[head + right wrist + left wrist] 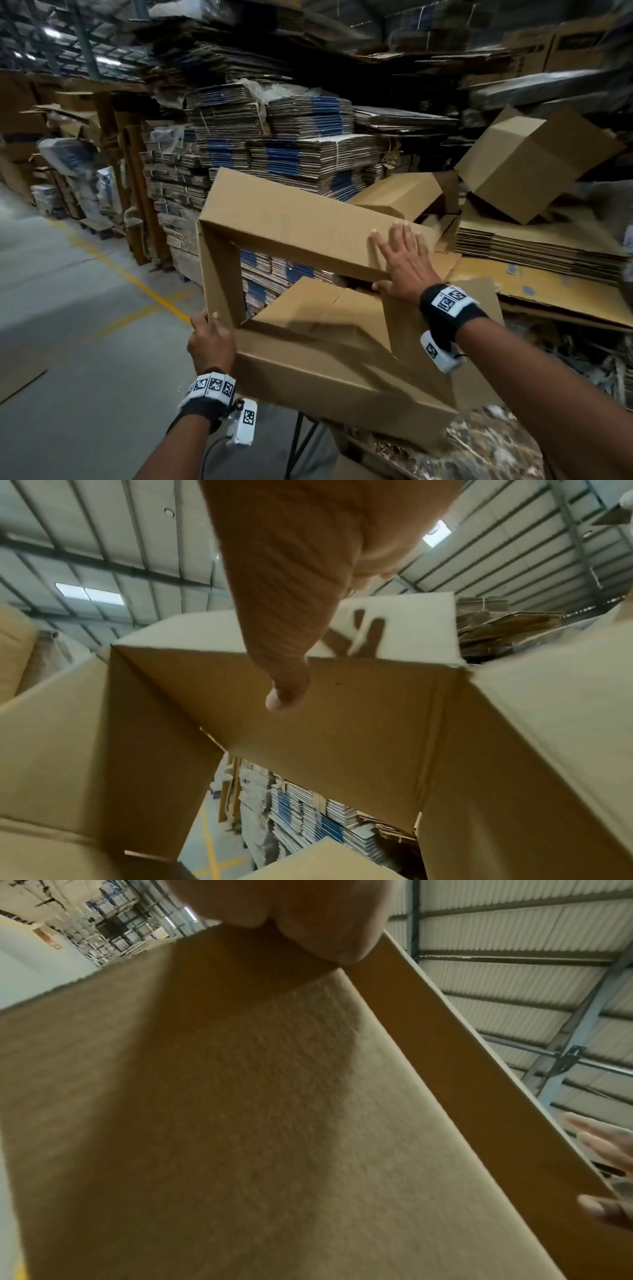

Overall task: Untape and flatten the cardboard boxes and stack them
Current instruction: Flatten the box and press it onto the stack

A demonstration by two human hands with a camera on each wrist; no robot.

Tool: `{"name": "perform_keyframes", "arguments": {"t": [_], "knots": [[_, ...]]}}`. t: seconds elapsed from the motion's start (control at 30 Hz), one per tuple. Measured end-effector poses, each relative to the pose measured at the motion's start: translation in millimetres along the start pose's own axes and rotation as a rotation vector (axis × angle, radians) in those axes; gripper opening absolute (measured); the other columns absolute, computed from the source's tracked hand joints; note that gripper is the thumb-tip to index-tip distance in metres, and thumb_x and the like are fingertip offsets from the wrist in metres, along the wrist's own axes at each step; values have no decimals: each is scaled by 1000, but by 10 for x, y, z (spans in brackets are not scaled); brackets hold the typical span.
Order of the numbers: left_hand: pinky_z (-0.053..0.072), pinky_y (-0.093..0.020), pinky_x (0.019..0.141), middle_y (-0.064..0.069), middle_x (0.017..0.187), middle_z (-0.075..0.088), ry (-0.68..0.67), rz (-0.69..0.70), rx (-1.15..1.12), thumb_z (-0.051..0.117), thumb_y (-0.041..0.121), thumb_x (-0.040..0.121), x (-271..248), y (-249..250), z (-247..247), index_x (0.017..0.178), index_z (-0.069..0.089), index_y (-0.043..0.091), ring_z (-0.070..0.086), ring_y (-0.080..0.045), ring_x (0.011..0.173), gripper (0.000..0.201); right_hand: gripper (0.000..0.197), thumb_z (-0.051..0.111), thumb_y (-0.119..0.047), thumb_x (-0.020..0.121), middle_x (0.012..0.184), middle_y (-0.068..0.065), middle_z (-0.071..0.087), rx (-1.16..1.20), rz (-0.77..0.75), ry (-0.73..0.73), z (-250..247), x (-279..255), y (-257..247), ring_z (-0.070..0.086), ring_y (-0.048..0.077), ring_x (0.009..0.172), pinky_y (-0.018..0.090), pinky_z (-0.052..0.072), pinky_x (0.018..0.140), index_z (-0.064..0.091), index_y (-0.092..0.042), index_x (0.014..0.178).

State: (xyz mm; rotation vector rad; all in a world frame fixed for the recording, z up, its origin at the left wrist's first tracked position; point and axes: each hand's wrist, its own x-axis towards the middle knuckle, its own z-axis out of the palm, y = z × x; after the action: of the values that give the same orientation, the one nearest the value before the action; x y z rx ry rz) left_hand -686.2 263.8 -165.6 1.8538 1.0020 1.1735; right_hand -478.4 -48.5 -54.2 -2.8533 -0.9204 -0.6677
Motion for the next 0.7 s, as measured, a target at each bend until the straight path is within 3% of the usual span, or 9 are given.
{"name": "perform_keyframes", "arguments": {"t": [0.1,0.2,0.33,0.4,0.47,0.53,0.57,0.63,0.7], "knots": [[54,-51,74,-32,97,66,-23,93,5,51,16,104,50,-31,-12,122,51,5,65,-49,84,20,115,75,-47,83,165,23,-2,36,28,-66,-3,33,11,4,45,153,59,11,124,-8,-29,160],[53,-48,72,-32,95,68,-30,166,-1,53,15,104,148,21,-28,123,56,4,66,-49,81,22,85,58,-24,97,160,18,24,91,-28,-126,47,-64,68,31,36,143,49,31,118,3,-22,162],[49,-47,72,-31,99,68,-107,208,119,48,23,106,434,151,-35,132,55,12,66,-50,85,29,69,58,-9,97,156,12,43,240,2,-23,125,-227,116,47,28,137,39,37,113,27,-19,158],[52,-53,89,-29,122,65,-149,226,230,46,20,107,638,194,-7,141,52,16,63,-48,110,35,64,56,-2,95,151,13,50,252,27,62,159,-278,76,54,29,132,39,43,109,36,-16,154],[39,-56,113,-21,153,46,-152,336,361,48,11,103,770,252,66,147,48,13,41,-41,143,44,61,57,1,93,144,15,57,240,62,127,230,-315,-15,59,32,125,42,48,102,43,-12,150],[19,-54,123,-20,162,33,-139,470,420,50,15,103,760,411,179,149,45,7,22,-37,154,47,59,57,6,91,138,16,61,246,99,192,355,-318,-160,63,33,119,44,52,98,48,-10,146],[14,-50,124,-20,162,33,-139,526,382,50,21,105,700,521,254,149,46,4,20,-35,154,47,59,56,8,89,136,16,62,254,118,220,406,-310,-253,63,32,118,45,52,98,49,-10,145],[19,-40,123,-17,156,45,-230,546,169,50,31,106,471,815,380,142,55,3,33,-31,150,46,62,55,10,88,139,16,59,260,154,249,467,-285,-462,58,32,125,46,46,106,49,-11,145],[38,-32,113,-10,138,64,-478,384,-108,50,45,105,239,1137,500,127,70,8,57,-27,130,47,68,49,13,88,150,15,49,273,182,221,497,-278,-684,46,33,139,45,32,119,42,-12,151]]}}
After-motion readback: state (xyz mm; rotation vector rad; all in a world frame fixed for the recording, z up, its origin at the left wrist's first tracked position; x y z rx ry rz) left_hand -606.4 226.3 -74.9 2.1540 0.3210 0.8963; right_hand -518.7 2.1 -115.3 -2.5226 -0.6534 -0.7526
